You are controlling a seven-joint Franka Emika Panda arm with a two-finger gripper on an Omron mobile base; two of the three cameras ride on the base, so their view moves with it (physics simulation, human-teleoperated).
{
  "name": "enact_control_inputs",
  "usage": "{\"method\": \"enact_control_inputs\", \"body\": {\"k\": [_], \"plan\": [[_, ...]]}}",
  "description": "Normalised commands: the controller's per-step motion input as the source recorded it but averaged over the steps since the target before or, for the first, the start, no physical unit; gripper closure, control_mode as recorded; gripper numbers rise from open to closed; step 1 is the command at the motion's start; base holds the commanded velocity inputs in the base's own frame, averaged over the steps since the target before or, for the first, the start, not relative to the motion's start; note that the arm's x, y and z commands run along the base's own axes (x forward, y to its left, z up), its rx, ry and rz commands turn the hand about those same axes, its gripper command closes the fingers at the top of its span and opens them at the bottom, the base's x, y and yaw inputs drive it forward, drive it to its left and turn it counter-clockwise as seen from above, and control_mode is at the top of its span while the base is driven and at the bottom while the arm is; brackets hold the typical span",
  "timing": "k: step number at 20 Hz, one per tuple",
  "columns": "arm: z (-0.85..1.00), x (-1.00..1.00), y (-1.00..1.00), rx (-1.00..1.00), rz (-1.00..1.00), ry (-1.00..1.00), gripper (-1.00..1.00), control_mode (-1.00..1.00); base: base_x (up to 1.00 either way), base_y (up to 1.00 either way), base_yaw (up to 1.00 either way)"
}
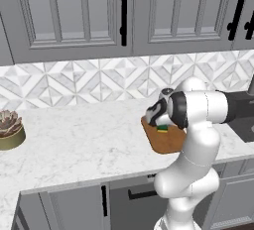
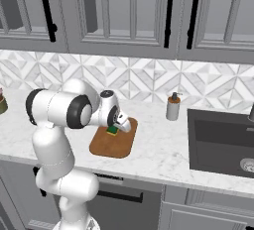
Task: Pick up the sponge from the counter and clean the cutting board by briefly scrubbing or pressing down on the cutting board. Once finished, release the sponge.
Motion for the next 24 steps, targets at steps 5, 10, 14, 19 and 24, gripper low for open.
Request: {"method": "enact_control_inputs", "body": {"k": [5,10,14,19,24], "plan": [[-0.30,-0.16,0.00,-0.05,0.00,-0.03,1.00,-1.00,0.00,0.00,0.00],[-0.18,-0.46,0.00,-0.01,0.00,0.00,1.00,-1.00,0.00,0.00,0.00],[-0.27,-0.78,0.00,0.00,0.00,-0.03,1.00,-1.00,0.00,0.00,0.00],[-0.38,-0.80,0.00,0.00,0.00,-0.05,1.00,-1.00,0.00,0.00,0.00],[-0.33,-0.83,0.00,0.00,0.00,-0.03,1.00,-1.00,0.00,0.00,0.00]]}}
